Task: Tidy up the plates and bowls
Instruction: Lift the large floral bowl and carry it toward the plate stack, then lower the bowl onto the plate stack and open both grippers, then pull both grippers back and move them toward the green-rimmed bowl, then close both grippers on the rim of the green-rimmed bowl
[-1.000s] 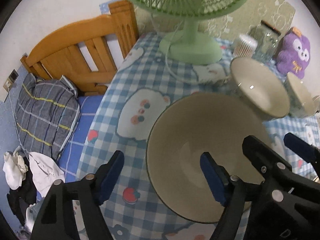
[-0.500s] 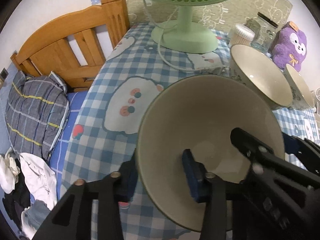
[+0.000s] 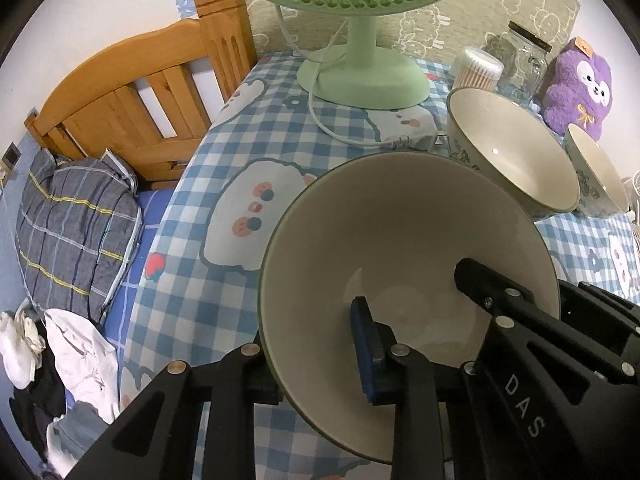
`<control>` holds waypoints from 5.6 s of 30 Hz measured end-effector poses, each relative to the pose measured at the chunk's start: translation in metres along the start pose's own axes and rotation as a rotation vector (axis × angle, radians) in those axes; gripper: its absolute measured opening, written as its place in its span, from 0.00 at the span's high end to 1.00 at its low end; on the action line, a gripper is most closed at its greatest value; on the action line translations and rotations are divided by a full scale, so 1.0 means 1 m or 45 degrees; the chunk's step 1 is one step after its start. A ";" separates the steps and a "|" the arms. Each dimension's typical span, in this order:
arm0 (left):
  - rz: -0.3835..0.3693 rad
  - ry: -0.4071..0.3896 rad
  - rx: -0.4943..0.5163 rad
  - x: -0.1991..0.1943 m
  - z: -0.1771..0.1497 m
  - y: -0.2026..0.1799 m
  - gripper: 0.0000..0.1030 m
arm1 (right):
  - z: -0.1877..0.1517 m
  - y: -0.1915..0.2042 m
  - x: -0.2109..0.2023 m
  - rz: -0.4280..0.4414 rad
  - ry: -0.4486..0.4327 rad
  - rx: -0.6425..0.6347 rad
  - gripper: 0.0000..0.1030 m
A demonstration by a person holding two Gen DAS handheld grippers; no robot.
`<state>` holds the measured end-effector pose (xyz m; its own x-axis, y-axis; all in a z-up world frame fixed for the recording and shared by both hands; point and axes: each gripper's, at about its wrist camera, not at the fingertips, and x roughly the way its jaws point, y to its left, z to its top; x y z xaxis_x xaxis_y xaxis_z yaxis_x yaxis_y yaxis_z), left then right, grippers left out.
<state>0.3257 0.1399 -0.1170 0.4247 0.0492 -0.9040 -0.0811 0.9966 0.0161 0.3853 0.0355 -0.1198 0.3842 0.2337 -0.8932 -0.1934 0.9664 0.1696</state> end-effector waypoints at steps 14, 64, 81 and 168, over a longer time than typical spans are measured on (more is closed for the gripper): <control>-0.023 -0.010 0.028 -0.026 -0.017 -0.022 0.75 | -0.019 -0.014 -0.035 -0.029 -0.024 -0.012 0.83; -0.145 0.036 0.130 -0.046 -0.104 -0.100 0.68 | -0.121 -0.082 -0.081 -0.137 0.003 0.106 0.78; -0.154 -0.046 0.116 -0.075 -0.084 -0.092 0.27 | -0.103 -0.071 -0.109 -0.126 -0.071 0.070 0.30; -0.067 -0.028 0.119 0.040 0.098 -0.093 0.19 | 0.079 -0.108 -0.002 -0.089 -0.073 0.080 0.25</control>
<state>0.4386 0.0553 -0.1127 0.4458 -0.0029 -0.8951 0.0258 0.9996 0.0096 0.4768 -0.0613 -0.1030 0.4463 0.1696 -0.8786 -0.1083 0.9849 0.1352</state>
